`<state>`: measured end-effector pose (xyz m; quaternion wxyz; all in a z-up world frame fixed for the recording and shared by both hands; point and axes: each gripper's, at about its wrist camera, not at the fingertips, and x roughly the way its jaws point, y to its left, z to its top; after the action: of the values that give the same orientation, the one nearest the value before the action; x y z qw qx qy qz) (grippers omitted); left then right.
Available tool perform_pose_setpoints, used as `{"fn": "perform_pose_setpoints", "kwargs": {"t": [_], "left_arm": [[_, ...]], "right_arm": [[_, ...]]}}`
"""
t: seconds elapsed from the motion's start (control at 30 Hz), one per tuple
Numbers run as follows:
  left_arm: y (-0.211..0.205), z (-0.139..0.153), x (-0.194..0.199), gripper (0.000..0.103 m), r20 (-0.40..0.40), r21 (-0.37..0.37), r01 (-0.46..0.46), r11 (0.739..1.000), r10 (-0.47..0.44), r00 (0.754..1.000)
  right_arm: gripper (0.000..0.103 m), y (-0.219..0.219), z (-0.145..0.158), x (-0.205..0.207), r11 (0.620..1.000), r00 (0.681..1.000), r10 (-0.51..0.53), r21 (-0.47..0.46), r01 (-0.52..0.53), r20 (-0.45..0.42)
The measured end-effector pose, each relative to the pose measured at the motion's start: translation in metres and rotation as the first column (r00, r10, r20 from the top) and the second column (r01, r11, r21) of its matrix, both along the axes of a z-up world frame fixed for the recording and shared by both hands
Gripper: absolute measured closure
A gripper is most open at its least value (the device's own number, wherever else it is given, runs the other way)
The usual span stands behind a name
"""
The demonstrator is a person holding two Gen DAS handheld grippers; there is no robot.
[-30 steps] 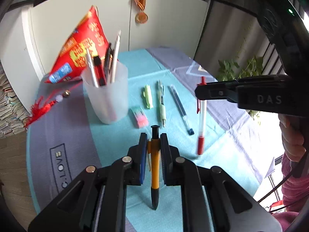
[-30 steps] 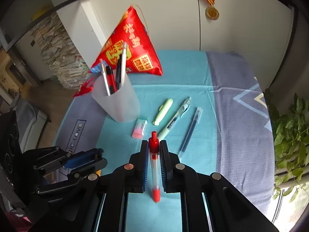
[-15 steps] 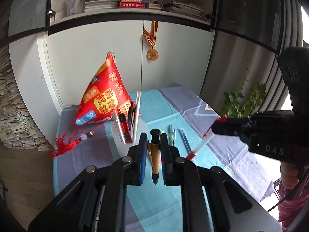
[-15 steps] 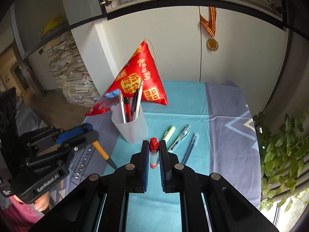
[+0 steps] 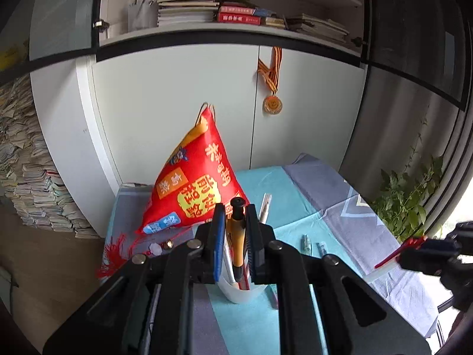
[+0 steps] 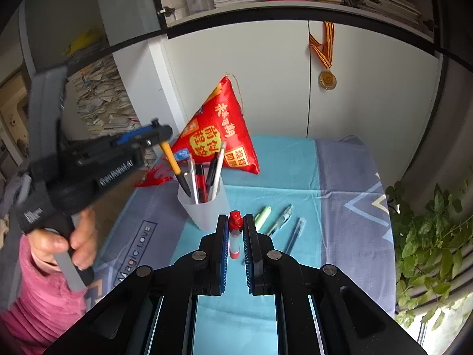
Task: Organize stationery
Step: 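Carry the orange pencil and red pen toward the frosted cup, then lower the orange pencil and red pen into the frosted cup, open both grippers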
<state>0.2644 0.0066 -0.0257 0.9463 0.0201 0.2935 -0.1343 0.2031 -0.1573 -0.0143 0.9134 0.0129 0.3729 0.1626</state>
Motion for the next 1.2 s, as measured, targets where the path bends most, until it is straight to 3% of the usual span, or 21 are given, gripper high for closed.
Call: {"fn": "perform_pose_setpoints", "kwargs": {"t": [0.2, 0.4, 0.53, 0.7, 1.03, 1.2], "left_arm": [[0.005, -0.04, 0.006, 0.092, -0.109, -0.032, -0.006, 0.999, 0.002, 0.994], [0.01, -0.047, -0.001, 0.091, -0.118, -0.043, 0.007, 0.999, -0.012, 0.993], [0.014, -0.045, -0.011, 0.09, -0.103, -0.032, 0.008, 0.999, -0.011, 0.995], [0.023, -0.044, -0.022, 0.079, -0.076, -0.011, -0.017, 1.0, 0.016, 0.997], [0.047, -0.05, -0.026, 0.078, -0.089, -0.029, -0.06, 0.998, 0.057, 0.994], [0.049, -0.055, -0.025, 0.078, -0.114, -0.046, -0.064, 0.997, 0.058, 0.992]], "right_arm": [[0.093, 0.013, 0.026, 0.013, 1.0, 0.999, 0.012, 0.011, -0.013, 0.053], [0.093, 0.031, 0.039, 0.037, 0.999, 0.997, 0.022, 0.023, -0.024, 0.073], [0.092, 0.041, 0.033, 0.053, 0.999, 0.998, 0.031, 0.028, -0.032, 0.049], [0.092, 0.054, 0.018, 0.071, 0.999, 0.999, 0.036, 0.021, -0.036, 0.004], [0.092, 0.056, 0.005, 0.092, 0.999, 0.999, 0.005, 0.044, -0.003, -0.048], [0.092, 0.061, 0.002, 0.093, 1.0, 0.998, 0.016, 0.014, -0.016, -0.063]]}}
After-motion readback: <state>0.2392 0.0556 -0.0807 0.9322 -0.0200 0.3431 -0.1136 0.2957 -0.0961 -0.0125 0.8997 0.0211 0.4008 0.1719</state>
